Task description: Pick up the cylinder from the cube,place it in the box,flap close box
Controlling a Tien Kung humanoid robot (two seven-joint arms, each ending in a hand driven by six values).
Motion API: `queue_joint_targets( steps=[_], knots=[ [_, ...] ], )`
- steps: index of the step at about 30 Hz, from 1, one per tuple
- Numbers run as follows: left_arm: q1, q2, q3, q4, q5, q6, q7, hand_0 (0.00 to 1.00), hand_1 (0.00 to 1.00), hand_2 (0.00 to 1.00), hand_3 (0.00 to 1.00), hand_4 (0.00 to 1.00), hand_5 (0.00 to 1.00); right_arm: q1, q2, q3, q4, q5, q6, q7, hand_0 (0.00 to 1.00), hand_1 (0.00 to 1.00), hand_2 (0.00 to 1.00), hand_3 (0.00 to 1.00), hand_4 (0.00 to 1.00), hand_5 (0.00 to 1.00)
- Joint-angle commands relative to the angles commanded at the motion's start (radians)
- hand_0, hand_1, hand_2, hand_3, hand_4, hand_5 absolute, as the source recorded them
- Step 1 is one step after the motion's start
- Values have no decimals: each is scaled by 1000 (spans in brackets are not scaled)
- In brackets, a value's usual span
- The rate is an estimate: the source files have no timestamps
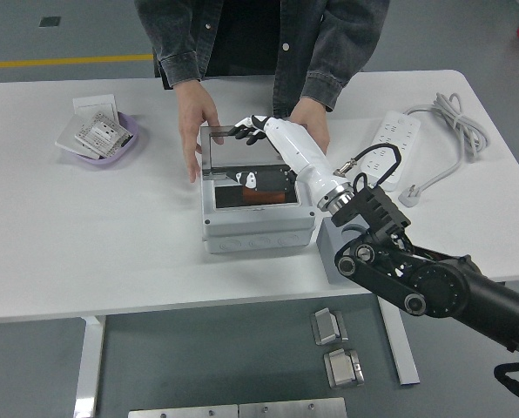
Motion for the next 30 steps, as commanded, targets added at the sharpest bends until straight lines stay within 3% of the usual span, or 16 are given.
queue_joint_targets(
  steps=[3,11,15,19,25,30],
  knots=[
    [-1,2,0,0,-1,0,1,649,644,530,659,693,330,41,15,12,-39,-5,10,-10,616,572,654,656,893,204],
    [-6,8,-12,0,9,1,7,649,644,530,659,691,326,142,91,-2,-218,30,44,-8,623,570,662,658,897,239],
    [-11,10,-12,0,10,1,8,649,644,530,659,691,326,165,125,-13,-319,57,50,1,623,570,662,658,897,239],
    [-14,9,-12,0,11,1,8,649,645,529,659,690,324,157,133,-27,-391,69,50,4,631,574,664,660,909,251],
    [-14,4,-14,0,13,1,9,649,645,529,659,689,322,133,120,-53,-375,68,49,3,634,571,665,660,917,262],
    [-14,4,-18,0,14,2,7,649,644,529,658,690,322,114,85,-72,-308,62,45,-5,635,573,664,662,912,259]
  ],
)
